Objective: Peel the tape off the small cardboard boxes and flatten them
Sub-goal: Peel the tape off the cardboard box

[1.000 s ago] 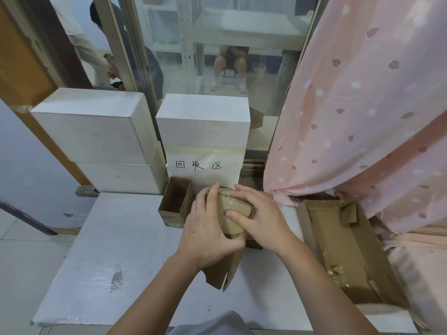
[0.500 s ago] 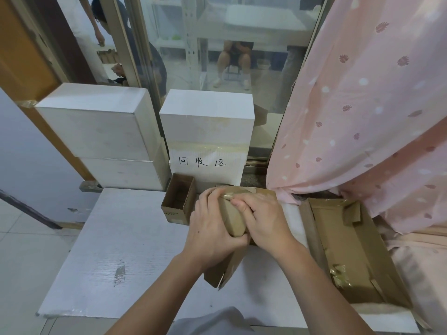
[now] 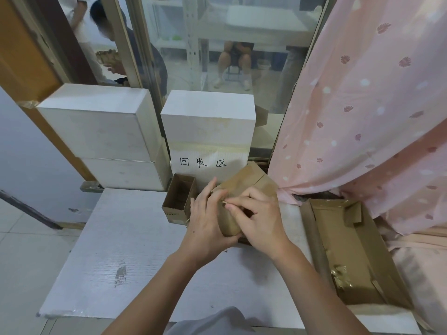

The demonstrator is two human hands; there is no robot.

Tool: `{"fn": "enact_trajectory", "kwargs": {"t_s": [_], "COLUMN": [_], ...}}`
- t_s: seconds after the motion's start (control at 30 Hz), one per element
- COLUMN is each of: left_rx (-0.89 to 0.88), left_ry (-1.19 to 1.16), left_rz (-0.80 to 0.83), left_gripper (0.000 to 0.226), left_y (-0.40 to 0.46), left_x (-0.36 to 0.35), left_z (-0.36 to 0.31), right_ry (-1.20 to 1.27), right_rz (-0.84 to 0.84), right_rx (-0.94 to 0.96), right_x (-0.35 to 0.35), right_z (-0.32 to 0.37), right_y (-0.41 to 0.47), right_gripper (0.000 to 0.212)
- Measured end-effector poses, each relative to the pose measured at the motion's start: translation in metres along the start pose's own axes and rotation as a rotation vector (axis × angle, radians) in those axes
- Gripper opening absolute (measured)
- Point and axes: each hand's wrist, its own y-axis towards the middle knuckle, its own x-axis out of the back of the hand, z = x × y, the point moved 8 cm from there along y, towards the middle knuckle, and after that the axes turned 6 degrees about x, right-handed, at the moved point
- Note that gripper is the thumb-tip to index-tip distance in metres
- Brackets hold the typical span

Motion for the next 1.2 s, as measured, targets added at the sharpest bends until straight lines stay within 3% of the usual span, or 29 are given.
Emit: {"fn": "enact_trajectory", "kwargs": {"t_s": [0.4, 0.73, 0.9, 1.07, 1.2], "left_rx": [0.050, -0.086, -0.089, -0.069, -0.062], "left_ry": [-0.152, -0.121, -0.150, -0.150, -0.139], "left_rz": [-0.003, 0.082, 0.067, 0.067, 0.070], "left_gripper": [0.101, 0.099, 0.096, 0.094, 0.096], "left_y": [-0.006, -0.008, -0.007, -0.008, -0.008], "left_x": [0.008, 0.010, 0.015, 0.016, 0.015], "left_z": [0.009, -0.001, -0.005, -0.003, -0.002], "right_ry": [0.174, 0.094, -0.017, 0.005, 0.016], "right_rz": [0.035, -0.005, 0.173, 0.341, 0.217], "right_rx": [-0.108, -0.115, 0.063, -0.049, -0.084], "right_x": [-0.004, 0.001, -0.005, -0.015, -0.005], "right_z": [0.007, 0.002, 0.009, -0.003, -0.005], "right_y": [0.002, 0.005, 0.004, -0.002, 0.000], "right_gripper": [0.010, 0.012, 0.014, 0.027, 0.018]}}
